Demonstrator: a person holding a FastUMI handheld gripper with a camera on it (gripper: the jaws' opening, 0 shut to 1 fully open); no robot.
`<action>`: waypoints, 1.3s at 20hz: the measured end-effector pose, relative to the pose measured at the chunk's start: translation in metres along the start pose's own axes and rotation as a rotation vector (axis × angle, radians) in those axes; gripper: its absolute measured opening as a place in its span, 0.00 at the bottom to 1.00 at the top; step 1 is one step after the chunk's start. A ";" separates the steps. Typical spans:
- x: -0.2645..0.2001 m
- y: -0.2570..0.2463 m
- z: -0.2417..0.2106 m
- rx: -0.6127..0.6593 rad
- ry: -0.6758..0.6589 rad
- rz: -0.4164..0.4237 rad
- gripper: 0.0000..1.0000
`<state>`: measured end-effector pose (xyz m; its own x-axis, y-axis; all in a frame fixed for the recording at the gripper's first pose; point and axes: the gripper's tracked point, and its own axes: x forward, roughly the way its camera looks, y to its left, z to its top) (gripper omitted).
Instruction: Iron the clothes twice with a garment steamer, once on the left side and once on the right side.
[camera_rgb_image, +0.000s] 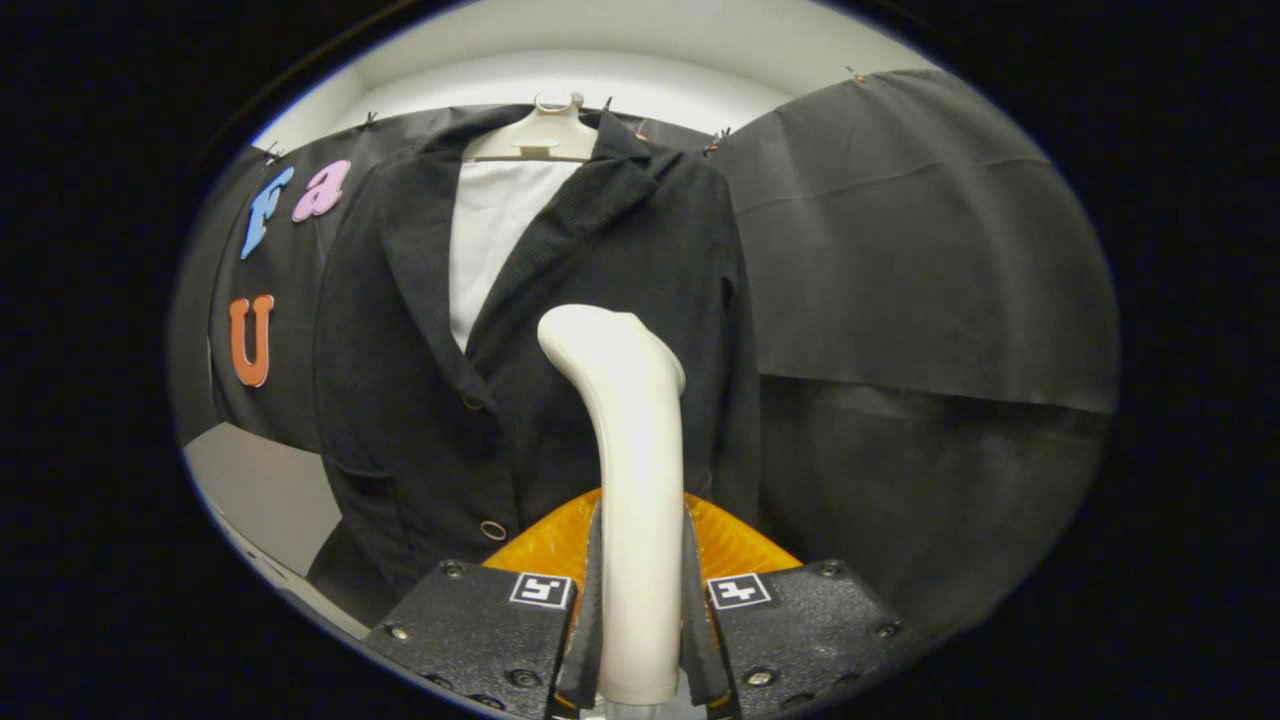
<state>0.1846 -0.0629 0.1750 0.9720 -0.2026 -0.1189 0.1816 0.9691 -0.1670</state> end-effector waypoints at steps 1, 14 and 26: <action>0.000 -0.002 -0.009 0.004 0.014 0.000 0.36; -0.001 0.008 -0.075 0.017 0.150 0.002 0.36; -0.002 0.012 -0.118 0.004 0.232 -0.002 0.36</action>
<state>0.1672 -0.0677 0.0578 0.9115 -0.2306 -0.3406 0.1840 0.9692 -0.1639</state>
